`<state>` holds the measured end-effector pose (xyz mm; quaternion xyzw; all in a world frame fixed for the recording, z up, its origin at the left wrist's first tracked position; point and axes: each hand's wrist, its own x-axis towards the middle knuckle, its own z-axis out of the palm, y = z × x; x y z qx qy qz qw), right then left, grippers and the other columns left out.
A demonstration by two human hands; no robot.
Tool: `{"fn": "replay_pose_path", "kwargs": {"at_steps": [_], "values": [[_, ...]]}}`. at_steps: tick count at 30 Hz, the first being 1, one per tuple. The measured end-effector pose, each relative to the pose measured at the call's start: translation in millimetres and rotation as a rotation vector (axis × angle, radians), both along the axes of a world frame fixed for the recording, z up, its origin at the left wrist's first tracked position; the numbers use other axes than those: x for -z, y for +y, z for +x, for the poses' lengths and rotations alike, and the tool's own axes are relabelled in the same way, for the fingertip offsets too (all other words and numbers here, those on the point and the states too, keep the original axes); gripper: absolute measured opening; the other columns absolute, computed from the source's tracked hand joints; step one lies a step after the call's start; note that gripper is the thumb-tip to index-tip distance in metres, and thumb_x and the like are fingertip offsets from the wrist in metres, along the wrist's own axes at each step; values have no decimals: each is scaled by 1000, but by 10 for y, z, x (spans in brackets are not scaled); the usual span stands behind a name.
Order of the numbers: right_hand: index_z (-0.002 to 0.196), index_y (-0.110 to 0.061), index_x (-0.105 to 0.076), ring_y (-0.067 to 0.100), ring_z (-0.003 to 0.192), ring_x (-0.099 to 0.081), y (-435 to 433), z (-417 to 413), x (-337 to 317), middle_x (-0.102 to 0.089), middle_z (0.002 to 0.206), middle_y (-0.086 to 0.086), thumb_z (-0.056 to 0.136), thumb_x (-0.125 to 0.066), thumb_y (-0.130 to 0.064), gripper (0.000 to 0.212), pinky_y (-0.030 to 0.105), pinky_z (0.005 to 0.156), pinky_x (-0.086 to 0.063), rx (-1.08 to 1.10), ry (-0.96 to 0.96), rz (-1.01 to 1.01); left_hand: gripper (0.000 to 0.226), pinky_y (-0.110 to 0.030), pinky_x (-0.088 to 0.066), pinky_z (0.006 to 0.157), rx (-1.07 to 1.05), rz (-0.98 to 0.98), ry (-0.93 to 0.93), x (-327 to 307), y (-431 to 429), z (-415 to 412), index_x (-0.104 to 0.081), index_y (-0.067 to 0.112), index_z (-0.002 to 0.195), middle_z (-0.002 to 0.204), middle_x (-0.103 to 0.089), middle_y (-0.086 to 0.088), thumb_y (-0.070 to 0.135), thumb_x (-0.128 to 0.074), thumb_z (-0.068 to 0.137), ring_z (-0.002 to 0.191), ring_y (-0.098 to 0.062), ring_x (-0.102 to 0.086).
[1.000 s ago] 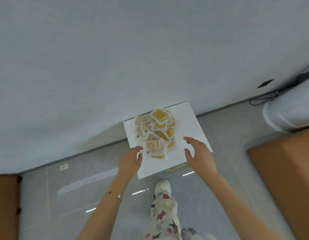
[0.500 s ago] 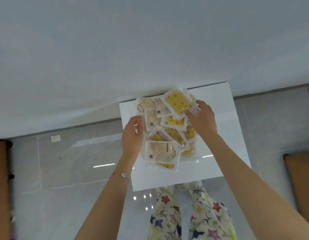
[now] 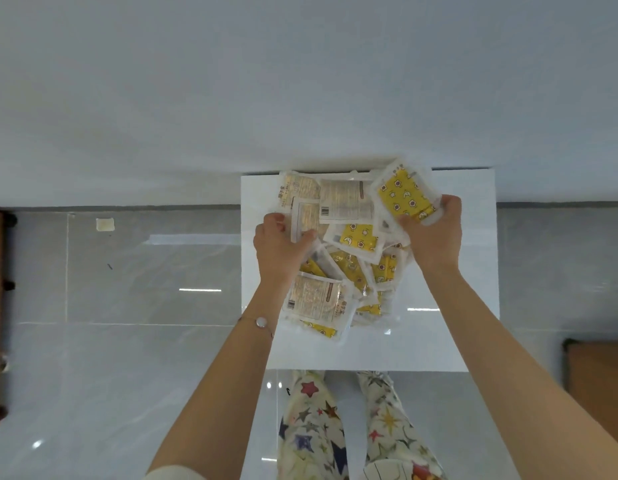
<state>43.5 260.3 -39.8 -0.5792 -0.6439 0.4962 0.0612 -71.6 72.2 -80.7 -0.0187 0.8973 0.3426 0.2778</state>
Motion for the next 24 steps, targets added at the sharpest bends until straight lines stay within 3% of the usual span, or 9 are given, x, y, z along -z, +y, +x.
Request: {"fn": "replay_pose_path", "kwargs": {"at_steps": [4,7,11,15,19,22,24], "values": [[109,-17,-43,3,80,-55,70,150,-44,-53,92,-12,80,-70,-6,41,17,63,-44,62,87,-101,59,-36,-49,90,15,-52,18,40,34,31,-50,14,117,115,-51,-9,39,-78,70,109,-26,-50],[109,-19,-43,8,85,-57,74,261,-59,-54,95,-10,80,-68,-1,42,23,69,-49,112,142,-198,52,-28,-35,90,46,-114,65,50,42,36,-54,16,118,124,-49,-11,35,-75,75,118,-28,-43],[112,-21,-43,14,92,-57,70,408,-56,-55,101,-6,81,-68,-2,44,28,74,-51,133,174,-231,39,-41,-33,102,34,-182,126,-5,89,99,-58,17,111,141,-37,-7,30,-73,79,130,-30,-31],[113,-23,-45,15,95,-57,59,491,-35,-55,108,-2,82,-68,-2,44,28,75,-50,138,188,-234,31,-43,-34,101,5,-168,121,-10,100,127,-61,13,107,145,-36,-6,27,-71,81,132,-30,-31],[111,-23,-46,19,98,-58,62,528,-36,-56,109,-1,82,-67,-2,42,33,80,-50,158,221,-246,15,-23,-26,91,-92,-91,101,6,49,96,-68,12,94,132,-50,-7,18,-69,81,125,-23,-40],[111,-22,-46,19,99,-58,47,536,-50,-56,110,1,82,-68,-2,42,31,78,-50,163,243,-232,4,-29,-44,91,-104,-28,146,27,-31,30,-64,10,86,104,-64,-10,9,-65,82,104,-27,-57],[112,-21,-46,21,102,-58,31,551,-45,-56,112,2,81,-69,-3,42,33,82,-52,164,238,-228,6,-21,-47,72,-146,-22,96,-26,-77,-9,-57,10,85,89,-62,-6,5,-59,85,86,-21,-59]]}}
